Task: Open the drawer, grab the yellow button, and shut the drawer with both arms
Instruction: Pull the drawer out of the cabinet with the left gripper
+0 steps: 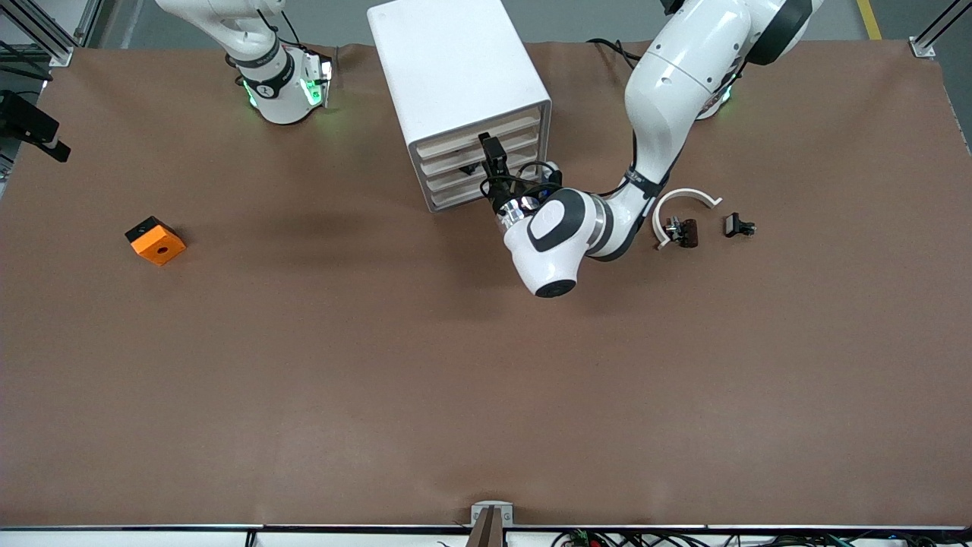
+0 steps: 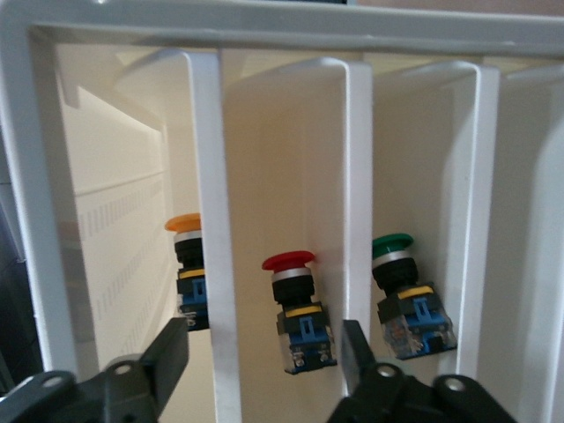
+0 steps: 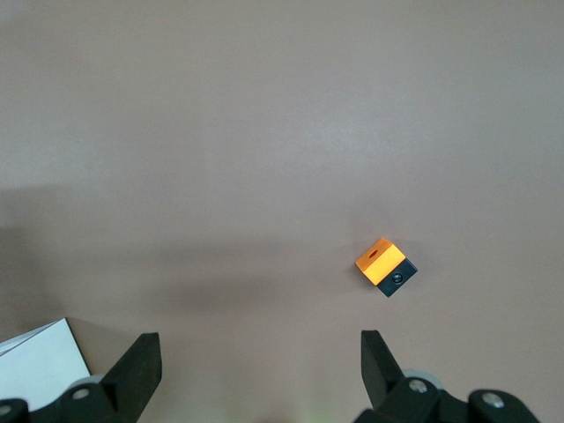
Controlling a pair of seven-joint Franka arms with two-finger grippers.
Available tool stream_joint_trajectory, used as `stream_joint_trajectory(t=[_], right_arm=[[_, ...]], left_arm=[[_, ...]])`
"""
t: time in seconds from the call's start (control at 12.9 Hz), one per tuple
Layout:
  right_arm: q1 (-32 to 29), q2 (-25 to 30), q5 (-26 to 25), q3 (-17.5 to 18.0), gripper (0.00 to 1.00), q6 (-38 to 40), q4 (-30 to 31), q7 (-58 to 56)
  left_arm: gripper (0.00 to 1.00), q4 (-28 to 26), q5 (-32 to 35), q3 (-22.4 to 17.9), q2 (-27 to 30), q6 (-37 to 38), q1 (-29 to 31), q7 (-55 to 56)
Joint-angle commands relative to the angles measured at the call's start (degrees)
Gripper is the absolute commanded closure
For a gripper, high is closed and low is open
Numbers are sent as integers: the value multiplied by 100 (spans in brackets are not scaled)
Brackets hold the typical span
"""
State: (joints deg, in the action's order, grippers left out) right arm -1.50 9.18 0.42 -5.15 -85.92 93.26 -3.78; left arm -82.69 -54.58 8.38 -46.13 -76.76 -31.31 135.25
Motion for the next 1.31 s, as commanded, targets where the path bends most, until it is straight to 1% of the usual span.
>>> stream_joint_trajectory(t=[0.0, 0.08, 0.15, 0.23, 0.31, 0.39, 0.46, 0.62, 1.0, 1.24], right_arm=[[-34, 66, -42, 14, 0, 32, 43, -9], [-34, 66, -42, 14, 0, 32, 43, -9], [-34, 66, -42, 14, 0, 32, 43, -9], [-34, 66, -42, 14, 0, 32, 43, -9], [-34, 58, -42, 14, 0, 32, 43, -9], [-34, 58, -42, 14, 0, 23, 43, -9], [-34, 58, -42, 5, 0, 23, 43, -9], [-34, 49, -42, 14, 0, 14, 34, -9], [-52, 14, -33, 5, 0, -38, 16, 0], [-52, -48, -15, -12, 0, -30, -10, -18]], left_arm=[[30, 95, -105, -21, -19, 152, 2, 151], [40, 95, -105, -21, -19, 178, -7, 159], [41, 95, -114, -21, -19, 248, -7, 160], [47, 95, -123, -12, -10, 284, -7, 194], [60, 95, -123, -12, -18, 345, -16, 247], [67, 95, -123, -12, -19, 398, -33, 256], [83, 95, -123, -12, -19, 407, -33, 256], [99, 86, -140, -12, -27, 425, -33, 265], [100, 103, -123, -82, -36, 425, 46, 274], [100, 199, -132, -100, -54, 363, 361, 221]])
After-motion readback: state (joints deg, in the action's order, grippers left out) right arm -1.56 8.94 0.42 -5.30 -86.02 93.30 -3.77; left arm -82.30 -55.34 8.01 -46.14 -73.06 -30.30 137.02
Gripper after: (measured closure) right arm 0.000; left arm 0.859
